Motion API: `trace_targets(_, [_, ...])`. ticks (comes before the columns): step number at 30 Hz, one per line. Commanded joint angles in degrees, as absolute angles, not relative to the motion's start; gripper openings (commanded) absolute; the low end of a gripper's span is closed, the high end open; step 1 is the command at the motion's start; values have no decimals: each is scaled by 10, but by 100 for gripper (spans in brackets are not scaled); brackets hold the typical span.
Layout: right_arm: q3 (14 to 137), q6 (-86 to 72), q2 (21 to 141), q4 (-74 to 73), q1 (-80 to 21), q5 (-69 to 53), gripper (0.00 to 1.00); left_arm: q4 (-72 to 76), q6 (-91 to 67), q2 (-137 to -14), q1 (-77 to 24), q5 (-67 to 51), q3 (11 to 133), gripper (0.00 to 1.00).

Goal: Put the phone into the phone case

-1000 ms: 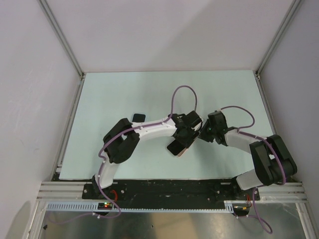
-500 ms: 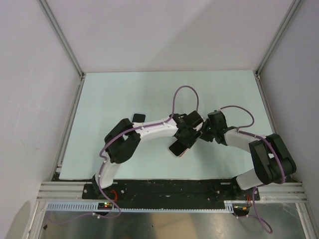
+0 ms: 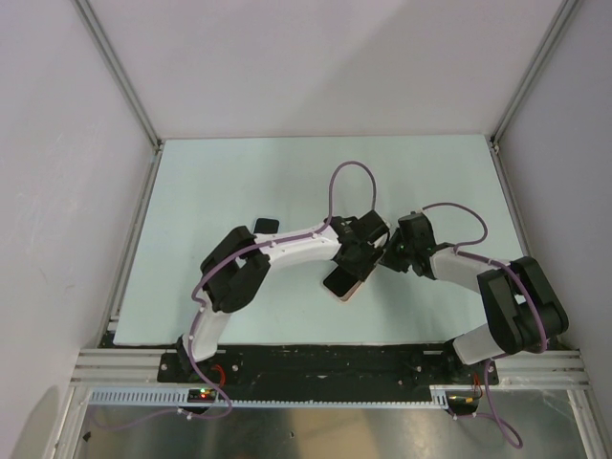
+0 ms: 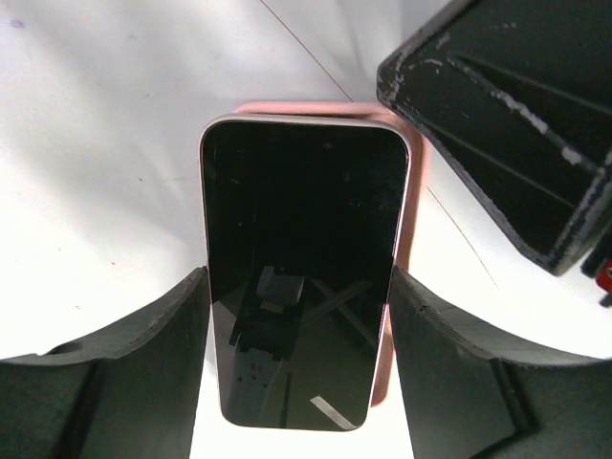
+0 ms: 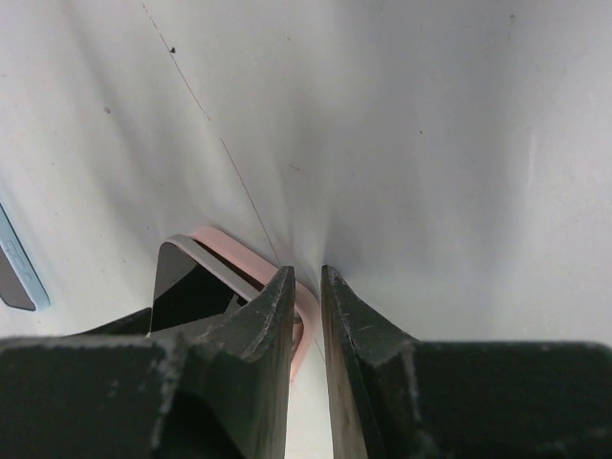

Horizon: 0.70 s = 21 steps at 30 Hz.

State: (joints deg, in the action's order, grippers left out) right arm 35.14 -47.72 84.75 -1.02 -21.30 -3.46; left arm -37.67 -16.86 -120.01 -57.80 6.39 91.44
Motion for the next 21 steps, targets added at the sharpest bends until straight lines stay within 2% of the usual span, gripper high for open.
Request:
trace_targets(1, [364, -472, 853, -8, -220, -33, 22, -367, -177, -1200, -573, 77, 952, 67])
trace_targets(7, [364, -470, 854, -8, -220, -35, 22, -367, -165, -1190, -575, 54, 957, 76])
trace_targets(16, [363, -470, 856, -9, -219, -32, 22, -366, -165, -1175, -585, 28, 939, 79])
trace_targets(21, [364, -469, 855, -6, -218, -34, 22, -363, -167, -1154, -586, 50, 930, 85])
